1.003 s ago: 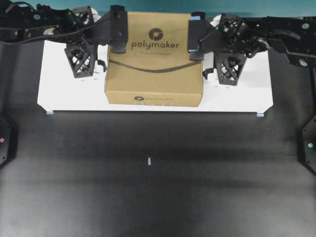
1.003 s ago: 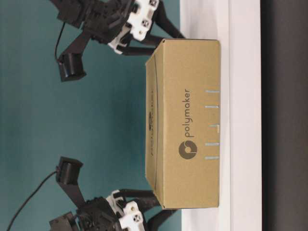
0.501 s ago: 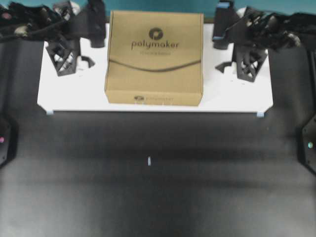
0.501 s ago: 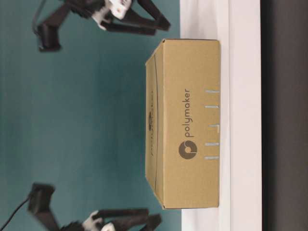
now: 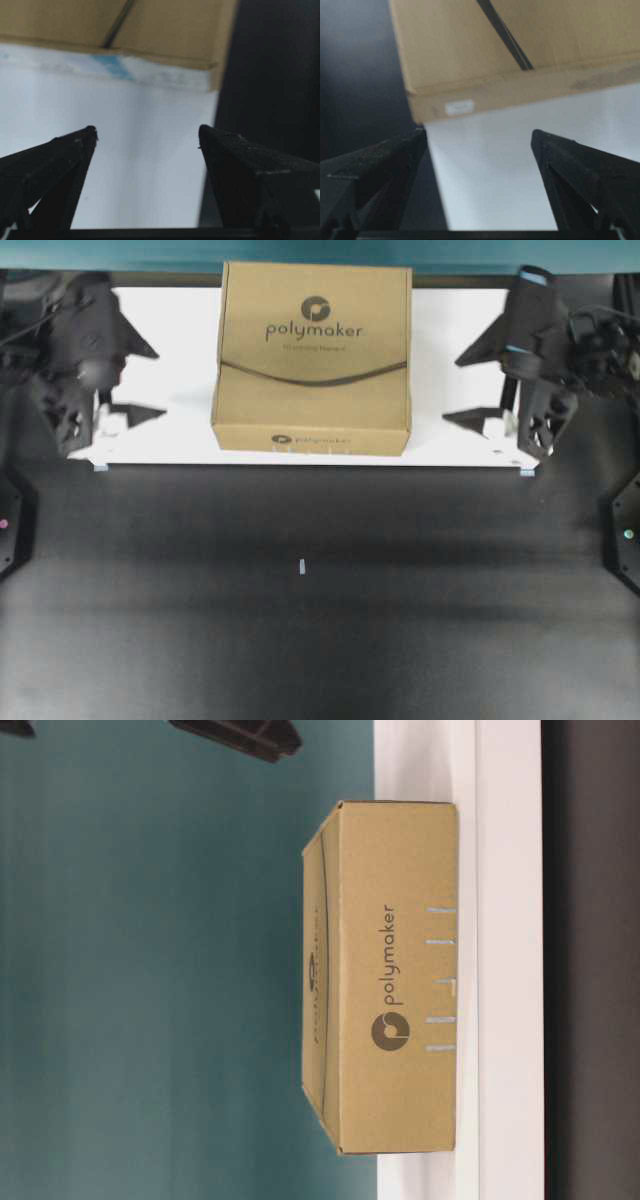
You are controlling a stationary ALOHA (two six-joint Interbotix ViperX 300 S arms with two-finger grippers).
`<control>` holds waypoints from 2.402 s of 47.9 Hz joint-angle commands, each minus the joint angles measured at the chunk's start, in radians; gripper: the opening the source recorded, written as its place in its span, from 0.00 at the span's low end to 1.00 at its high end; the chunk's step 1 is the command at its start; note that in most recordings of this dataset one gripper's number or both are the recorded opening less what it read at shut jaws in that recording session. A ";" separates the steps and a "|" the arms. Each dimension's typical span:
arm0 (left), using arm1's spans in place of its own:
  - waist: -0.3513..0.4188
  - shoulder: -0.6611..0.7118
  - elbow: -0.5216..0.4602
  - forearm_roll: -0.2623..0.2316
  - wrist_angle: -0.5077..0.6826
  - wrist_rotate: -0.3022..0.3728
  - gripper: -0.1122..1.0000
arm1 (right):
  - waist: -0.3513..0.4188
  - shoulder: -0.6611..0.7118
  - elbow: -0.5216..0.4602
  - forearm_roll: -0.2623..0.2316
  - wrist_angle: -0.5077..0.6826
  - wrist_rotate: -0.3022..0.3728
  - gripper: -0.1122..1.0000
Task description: Place the cardboard box on the stand after clamping it between your arms.
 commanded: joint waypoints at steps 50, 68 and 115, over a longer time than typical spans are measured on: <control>-0.170 -0.511 0.213 0.000 -0.150 -0.242 0.82 | 0.155 -0.617 0.310 0.003 -0.244 0.166 0.82; -0.206 -0.500 0.221 0.000 -0.222 -0.241 0.82 | 0.235 -0.604 0.316 0.003 -0.278 0.186 0.82; -0.206 -0.500 0.230 0.000 -0.249 -0.241 0.82 | 0.262 -0.607 0.347 0.003 -0.295 0.210 0.80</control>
